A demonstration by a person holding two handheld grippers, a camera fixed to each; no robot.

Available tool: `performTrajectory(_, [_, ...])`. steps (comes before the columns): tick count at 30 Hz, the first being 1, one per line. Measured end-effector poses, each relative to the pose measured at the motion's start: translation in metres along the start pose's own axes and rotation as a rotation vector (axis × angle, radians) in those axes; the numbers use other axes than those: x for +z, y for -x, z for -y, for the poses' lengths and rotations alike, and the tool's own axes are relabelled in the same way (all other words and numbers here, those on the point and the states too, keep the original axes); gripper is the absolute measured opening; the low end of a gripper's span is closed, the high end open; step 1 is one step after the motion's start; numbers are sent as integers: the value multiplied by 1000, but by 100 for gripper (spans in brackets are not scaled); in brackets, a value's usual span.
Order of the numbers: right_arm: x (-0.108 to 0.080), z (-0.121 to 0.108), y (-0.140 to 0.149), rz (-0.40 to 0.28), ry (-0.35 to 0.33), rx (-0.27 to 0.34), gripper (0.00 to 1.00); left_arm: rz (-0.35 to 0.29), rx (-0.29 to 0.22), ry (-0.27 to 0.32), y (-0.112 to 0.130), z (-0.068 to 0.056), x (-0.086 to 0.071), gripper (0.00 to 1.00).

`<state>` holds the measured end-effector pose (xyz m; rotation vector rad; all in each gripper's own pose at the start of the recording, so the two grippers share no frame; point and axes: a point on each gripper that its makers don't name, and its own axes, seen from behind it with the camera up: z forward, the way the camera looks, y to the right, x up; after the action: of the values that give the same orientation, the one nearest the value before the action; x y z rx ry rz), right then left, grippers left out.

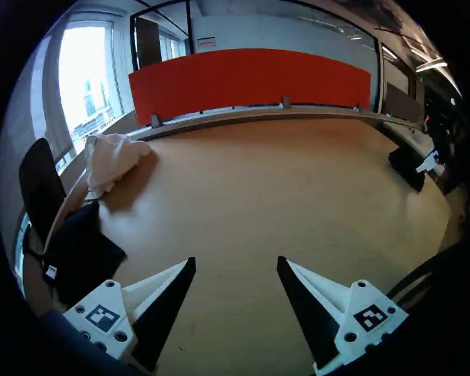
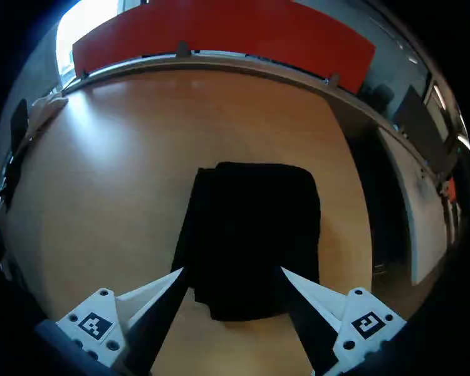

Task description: Fold towel

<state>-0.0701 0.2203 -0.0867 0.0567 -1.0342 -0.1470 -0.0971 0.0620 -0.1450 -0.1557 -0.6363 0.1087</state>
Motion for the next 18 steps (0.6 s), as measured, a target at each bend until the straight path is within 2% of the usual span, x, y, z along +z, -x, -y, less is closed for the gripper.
performTrajectory(9, [-22, -6, -27, -118, 35, 50, 100, -10, -7, -3, -3, 2, 1, 96])
performTrajectory(18, [-32, -9, -36, -199, 78, 118, 100, -18, -16, -5, -5, 3, 3, 96])
